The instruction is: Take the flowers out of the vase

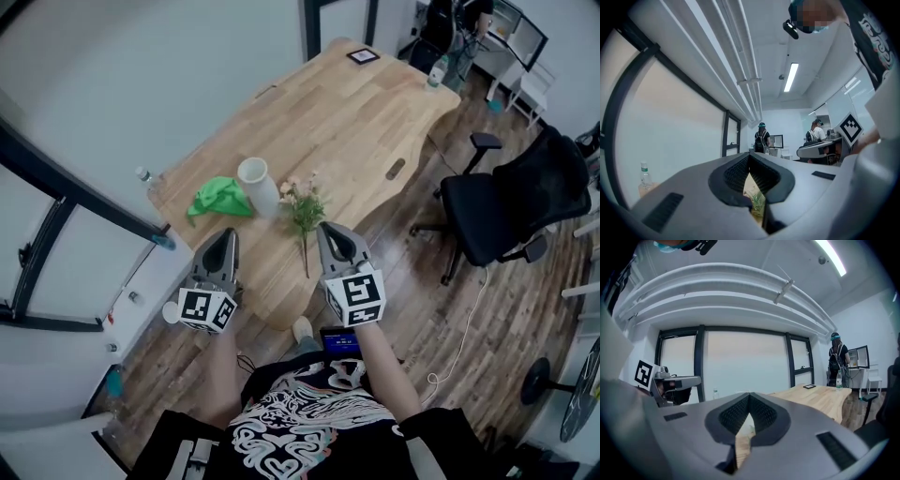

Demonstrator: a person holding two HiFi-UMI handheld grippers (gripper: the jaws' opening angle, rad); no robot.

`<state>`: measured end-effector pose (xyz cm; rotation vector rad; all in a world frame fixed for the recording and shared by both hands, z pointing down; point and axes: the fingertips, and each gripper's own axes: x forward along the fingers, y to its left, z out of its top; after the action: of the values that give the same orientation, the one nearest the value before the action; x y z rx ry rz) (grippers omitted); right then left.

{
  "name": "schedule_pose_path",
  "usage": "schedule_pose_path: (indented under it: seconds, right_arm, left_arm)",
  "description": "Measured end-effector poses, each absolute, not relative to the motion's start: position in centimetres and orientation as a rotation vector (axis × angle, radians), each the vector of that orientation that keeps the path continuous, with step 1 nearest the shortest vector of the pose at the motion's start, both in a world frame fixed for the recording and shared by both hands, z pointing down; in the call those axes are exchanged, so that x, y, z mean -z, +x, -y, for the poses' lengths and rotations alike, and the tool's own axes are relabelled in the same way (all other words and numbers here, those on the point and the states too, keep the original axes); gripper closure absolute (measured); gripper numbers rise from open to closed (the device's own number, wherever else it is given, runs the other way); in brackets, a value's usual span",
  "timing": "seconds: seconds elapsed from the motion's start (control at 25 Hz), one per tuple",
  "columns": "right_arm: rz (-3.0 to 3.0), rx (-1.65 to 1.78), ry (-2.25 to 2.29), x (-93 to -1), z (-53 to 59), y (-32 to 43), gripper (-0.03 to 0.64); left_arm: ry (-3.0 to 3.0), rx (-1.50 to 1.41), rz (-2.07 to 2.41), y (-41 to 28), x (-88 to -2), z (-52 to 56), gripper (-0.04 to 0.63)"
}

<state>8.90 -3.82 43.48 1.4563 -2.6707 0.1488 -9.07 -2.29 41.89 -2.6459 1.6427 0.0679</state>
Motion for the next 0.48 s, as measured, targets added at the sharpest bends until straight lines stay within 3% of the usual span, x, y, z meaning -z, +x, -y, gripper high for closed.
schedule_pose_path:
  seconds: [0.48]
  right_arm:
    - [2.722, -0.146, 1.456, -42.4, 2.2, 10.5, 0.613]
  left_arm:
    - [-2.596, 0.154, -1.598, -6.2, -42.5, 0.2, 0.592]
